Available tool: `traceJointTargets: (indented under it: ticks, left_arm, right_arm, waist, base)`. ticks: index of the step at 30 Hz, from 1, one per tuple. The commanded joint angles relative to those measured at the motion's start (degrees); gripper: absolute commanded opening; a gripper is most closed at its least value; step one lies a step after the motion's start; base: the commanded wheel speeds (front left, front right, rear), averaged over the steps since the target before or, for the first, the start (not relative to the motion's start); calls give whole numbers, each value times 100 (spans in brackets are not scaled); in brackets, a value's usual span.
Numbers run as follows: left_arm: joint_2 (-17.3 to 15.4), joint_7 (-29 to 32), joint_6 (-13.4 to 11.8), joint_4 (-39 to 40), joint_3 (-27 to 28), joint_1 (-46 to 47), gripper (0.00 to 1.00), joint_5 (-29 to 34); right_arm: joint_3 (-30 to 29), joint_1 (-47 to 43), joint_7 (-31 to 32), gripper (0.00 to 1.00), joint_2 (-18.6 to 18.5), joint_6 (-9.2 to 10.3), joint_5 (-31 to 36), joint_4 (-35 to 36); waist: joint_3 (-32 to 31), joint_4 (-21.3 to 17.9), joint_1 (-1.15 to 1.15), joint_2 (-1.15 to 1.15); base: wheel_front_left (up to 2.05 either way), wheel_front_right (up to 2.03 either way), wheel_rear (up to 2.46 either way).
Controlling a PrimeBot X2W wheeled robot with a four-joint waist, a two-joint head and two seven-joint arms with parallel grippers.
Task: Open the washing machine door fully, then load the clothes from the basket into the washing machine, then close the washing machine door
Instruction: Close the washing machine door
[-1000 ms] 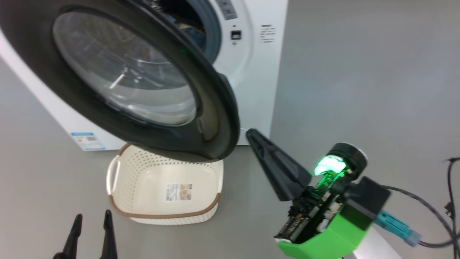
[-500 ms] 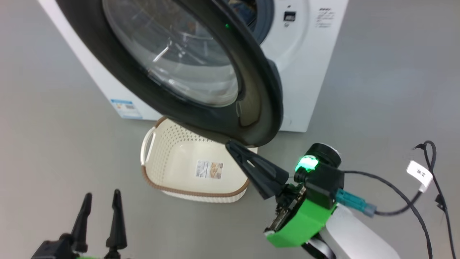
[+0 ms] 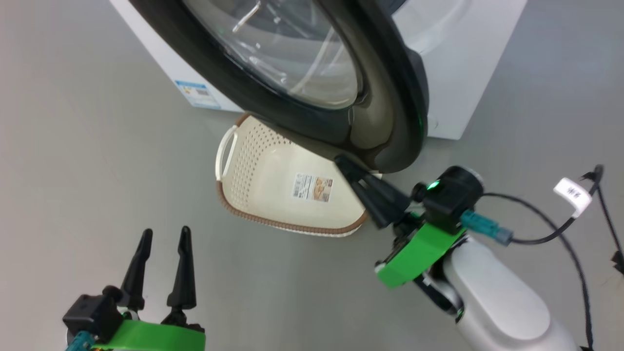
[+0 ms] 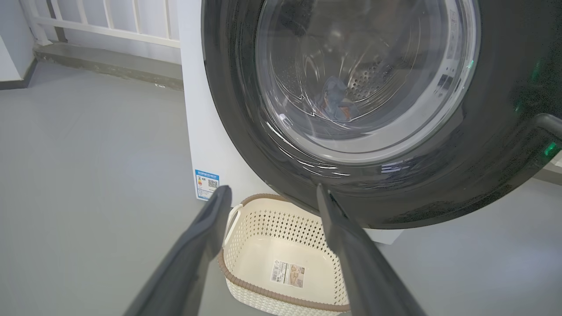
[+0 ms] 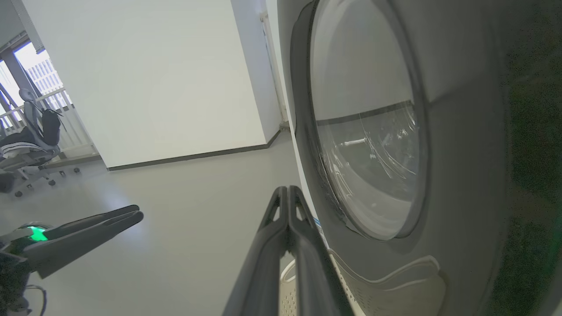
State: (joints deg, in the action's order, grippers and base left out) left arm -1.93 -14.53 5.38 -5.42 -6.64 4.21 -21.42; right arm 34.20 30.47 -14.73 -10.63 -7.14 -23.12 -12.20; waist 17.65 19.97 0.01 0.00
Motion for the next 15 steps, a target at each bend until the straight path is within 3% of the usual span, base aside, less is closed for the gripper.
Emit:
traceJointTargets:
  ticks: [1, 15]
  left_arm:
    - [-95, -47, 45, 72, 136, 177, 100, -64]
    - [-95, -47, 108, 76, -165, 551, 100, -247]
  right_arm:
    - [-60, 83, -27, 0, 153, -35, 127, 20]
    - [-1503, 950, -27, 0, 546, -35, 932, -614]
  waist:
    - [238, 166, -1, 0]
    - [887, 196, -1, 0]
  base:
    - [0, 0, 0]
    - [0, 0, 0]
